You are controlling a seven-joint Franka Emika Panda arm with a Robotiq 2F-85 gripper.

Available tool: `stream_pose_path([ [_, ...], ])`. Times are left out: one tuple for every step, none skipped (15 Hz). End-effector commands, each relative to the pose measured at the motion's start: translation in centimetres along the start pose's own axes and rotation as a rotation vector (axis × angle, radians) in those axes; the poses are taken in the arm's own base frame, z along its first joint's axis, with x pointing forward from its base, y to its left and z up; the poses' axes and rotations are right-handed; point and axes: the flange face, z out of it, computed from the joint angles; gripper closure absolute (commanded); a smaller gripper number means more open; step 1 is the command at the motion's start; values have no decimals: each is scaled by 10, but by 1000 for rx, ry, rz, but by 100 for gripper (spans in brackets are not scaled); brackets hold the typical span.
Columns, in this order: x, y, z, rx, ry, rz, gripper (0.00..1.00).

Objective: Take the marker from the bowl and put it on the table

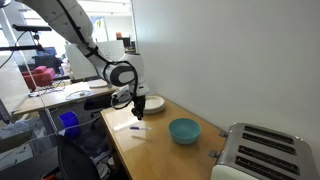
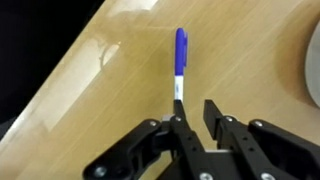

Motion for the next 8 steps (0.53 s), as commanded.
stream_pose_path([
  [6,-10,-3,1,-7,-24,39],
  [7,-10,-10,-6,-15,-34,31],
  [7,-8,-16,-10,-18,-52,24],
  [8,-5,-25,-19,-20,-68,17],
  [10,-3,-32,-24,-9,-79,9],
  [12,0,-43,-27,6,-100,2],
  [14,2,-53,-28,16,-121,0],
  [16,3,-64,-27,31,-135,0],
])
